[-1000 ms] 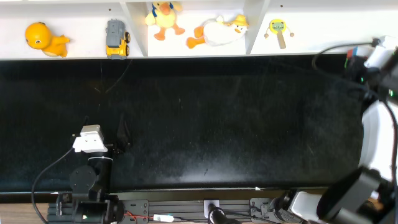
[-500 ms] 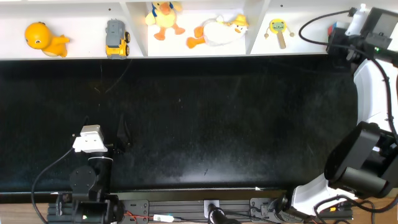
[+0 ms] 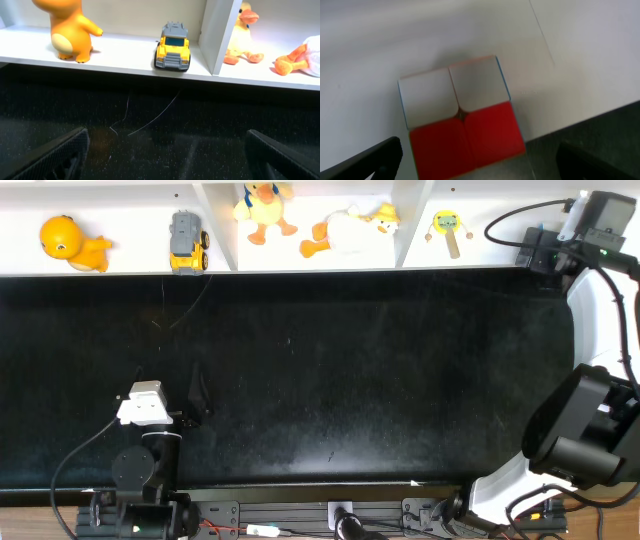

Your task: Store Toys

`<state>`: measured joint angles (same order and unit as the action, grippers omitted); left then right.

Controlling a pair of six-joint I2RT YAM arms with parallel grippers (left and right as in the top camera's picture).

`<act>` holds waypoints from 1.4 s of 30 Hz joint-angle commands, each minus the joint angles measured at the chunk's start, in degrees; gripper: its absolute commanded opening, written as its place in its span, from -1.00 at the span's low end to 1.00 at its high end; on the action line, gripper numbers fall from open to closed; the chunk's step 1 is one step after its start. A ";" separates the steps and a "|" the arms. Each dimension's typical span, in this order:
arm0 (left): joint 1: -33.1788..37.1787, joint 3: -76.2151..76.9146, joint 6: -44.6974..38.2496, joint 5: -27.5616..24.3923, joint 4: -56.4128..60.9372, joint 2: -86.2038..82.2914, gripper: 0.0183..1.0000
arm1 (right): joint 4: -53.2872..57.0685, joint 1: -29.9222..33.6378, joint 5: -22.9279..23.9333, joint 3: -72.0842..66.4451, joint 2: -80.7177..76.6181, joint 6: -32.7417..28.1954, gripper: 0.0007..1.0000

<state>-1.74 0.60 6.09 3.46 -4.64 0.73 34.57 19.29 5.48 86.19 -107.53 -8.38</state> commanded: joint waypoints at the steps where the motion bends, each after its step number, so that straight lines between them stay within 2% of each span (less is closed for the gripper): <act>1: 0.50 -0.13 0.85 -0.20 0.00 -0.57 1.00 | 0.74 -4.22 6.54 -2.34 4.07 -1.09 0.99; 5: 0.50 -0.13 0.85 -0.20 0.00 -0.57 0.99 | -2.43 -6.49 7.69 -13.62 12.37 -1.05 0.99; 9: 0.50 -0.13 0.85 -0.20 0.00 -0.57 1.00 | -8.72 -5.77 7.41 -30.01 24.44 -0.50 0.99; 14: 0.50 -0.13 0.85 -0.20 0.00 -0.57 1.00 | -20.22 -4.55 2.60 -48.81 39.52 0.09 0.99; 18: 0.50 -0.13 0.85 -0.20 0.00 -0.57 1.00 | -28.09 -9.75 -1.57 -61.13 55.52 0.09 1.00; 21: 0.50 -0.13 0.85 -0.20 0.00 -0.57 1.00 | -30.84 -12.98 -1.38 -67.63 67.36 3.50 1.00; 24: 0.50 -0.13 0.85 -0.20 0.00 -0.57 1.00 | -30.77 -15.08 -0.68 -72.54 76.91 3.93 0.99; 28: 0.50 -0.13 0.85 -0.20 0.00 -0.57 1.00 | -30.77 -19.45 3.17 -77.72 85.02 3.93 0.99; 30: 0.50 -0.13 0.85 -0.20 0.00 -0.57 1.00 | -30.75 -20.46 3.15 -79.76 88.11 4.11 0.99; 36: 0.50 -0.13 0.85 -0.20 0.00 -0.57 1.00 | -28.74 -18.75 3.15 -84.98 100.67 4.76 0.99; 39: 0.50 -0.13 0.85 -0.20 0.00 -0.57 1.00 | -29.05 -17.16 1.73 -85.18 107.08 4.98 0.99; 42: 0.50 -0.13 0.85 -0.20 0.00 -0.57 1.00 | -30.14 -17.09 2.03 -85.61 107.40 3.72 0.99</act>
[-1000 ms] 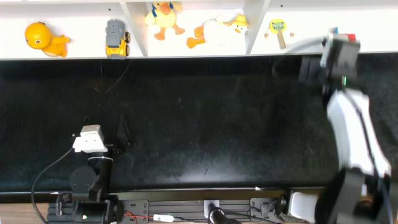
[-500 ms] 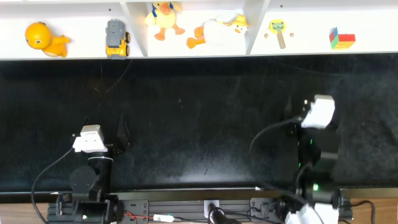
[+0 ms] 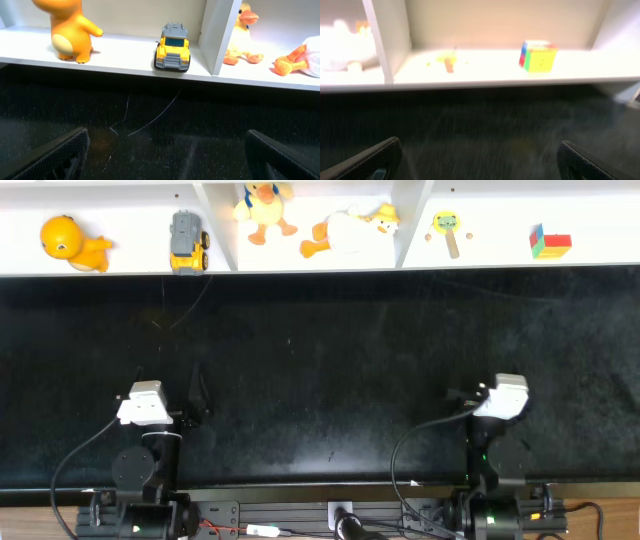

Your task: Store Toys

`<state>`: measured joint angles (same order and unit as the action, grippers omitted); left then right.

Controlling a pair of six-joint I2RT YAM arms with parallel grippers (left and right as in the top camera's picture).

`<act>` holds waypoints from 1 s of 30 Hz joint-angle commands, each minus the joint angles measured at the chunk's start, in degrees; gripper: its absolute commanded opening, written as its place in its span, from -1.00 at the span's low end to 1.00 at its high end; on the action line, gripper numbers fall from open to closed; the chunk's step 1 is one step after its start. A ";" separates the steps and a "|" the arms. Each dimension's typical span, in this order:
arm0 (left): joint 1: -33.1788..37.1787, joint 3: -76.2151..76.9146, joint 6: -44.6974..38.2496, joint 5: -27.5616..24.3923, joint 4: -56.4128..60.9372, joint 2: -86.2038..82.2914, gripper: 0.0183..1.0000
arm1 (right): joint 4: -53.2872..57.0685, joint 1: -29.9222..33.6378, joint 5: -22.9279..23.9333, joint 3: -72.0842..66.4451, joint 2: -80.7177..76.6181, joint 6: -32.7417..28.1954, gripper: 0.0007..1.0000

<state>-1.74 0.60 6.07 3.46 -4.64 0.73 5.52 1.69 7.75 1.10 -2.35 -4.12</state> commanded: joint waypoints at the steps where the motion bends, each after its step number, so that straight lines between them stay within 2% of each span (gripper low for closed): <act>1: 0.50 -0.13 0.87 -0.20 0.00 -0.57 1.00 | -1.25 0.48 -0.07 -0.57 2.21 -2.67 0.99; 4: 0.50 -0.13 0.87 -0.20 0.00 -0.57 1.00 | -1.20 0.72 -0.22 -0.59 2.19 -4.55 0.99; 10: 0.50 -0.13 0.87 -0.20 0.00 -0.57 1.00 | -1.22 2.47 -0.24 -0.59 2.19 -4.50 0.99; 30: 0.50 -0.13 0.87 -0.20 0.00 -0.57 1.00 | -1.22 2.45 -0.26 -0.59 2.10 -4.48 0.99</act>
